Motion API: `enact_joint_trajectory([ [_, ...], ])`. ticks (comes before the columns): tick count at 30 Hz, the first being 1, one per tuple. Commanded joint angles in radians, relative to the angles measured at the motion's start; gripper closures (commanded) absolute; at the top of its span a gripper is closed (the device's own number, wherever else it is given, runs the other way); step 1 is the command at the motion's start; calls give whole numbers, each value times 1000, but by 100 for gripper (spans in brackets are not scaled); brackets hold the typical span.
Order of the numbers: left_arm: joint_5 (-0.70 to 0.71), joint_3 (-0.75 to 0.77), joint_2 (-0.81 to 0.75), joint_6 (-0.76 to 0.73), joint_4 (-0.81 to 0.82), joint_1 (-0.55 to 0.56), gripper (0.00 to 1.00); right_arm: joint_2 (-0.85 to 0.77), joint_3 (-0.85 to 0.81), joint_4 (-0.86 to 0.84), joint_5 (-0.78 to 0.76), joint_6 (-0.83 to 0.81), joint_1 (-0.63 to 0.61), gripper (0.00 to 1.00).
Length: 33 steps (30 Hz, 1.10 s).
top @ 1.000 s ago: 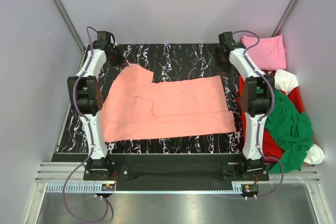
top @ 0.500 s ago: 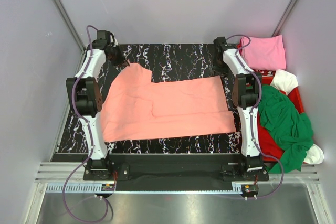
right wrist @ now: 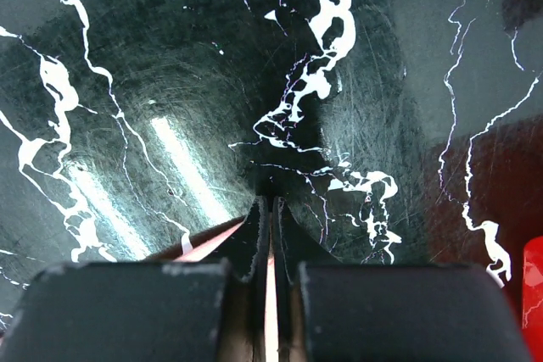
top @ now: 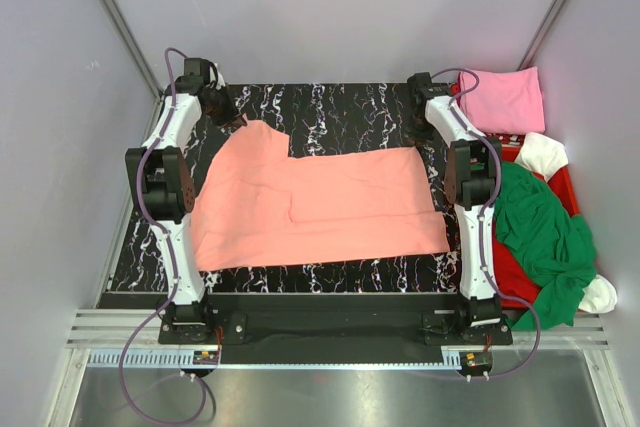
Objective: Fold and stack the t-shirts
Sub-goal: Fold the tshirt
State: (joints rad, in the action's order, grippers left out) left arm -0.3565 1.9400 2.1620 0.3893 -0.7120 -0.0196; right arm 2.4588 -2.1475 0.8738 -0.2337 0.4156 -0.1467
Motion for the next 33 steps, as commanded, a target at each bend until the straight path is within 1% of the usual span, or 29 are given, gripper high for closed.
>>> enact_joint_trajectory([
  [1, -18, 30, -10, -36, 16, 4, 100, -21, 15, 23, -9, 0, 7, 100],
  [5, -39, 34, -48, -72, 16, 4, 100, -92, 27, 30, -15, -5, 7, 100],
  [6, -44, 22, -62, -75, 19, 4, 100, -139, 43, 22, -16, -6, 7, 100],
  [10, -45, -67, -163, -78, 43, 3, 100, -263, 174, -25, -16, 2, 9, 100],
  [12, -44, -114, -192, -87, 36, 4, 100, -332, 225, -39, -15, 8, 9, 100],
  [13, -44, -136, -229, -89, 37, 4, 100, -355, 277, -59, -12, 11, 7, 100],
  [15, -38, -211, -269, -98, 39, 4, 100, -409, 322, -73, -9, 15, 9, 100],
  [17, -26, -289, -336, -107, 48, 4, 100, -438, 377, -84, -12, 15, 9, 100],
  [23, 14, -449, -504, -125, 45, 3, 100, -567, 523, -114, -13, 23, 7, 100],
  [27, 45, -544, -608, -127, 26, 3, 100, -633, 612, -136, -21, 32, 9, 100],
  [28, 56, -582, -654, -127, 25, 3, 100, -644, 644, -144, -21, 35, 9, 100],
  [33, 99, -703, -787, -124, 16, 3, 100, -713, 730, -154, -32, 48, 9, 100],
])
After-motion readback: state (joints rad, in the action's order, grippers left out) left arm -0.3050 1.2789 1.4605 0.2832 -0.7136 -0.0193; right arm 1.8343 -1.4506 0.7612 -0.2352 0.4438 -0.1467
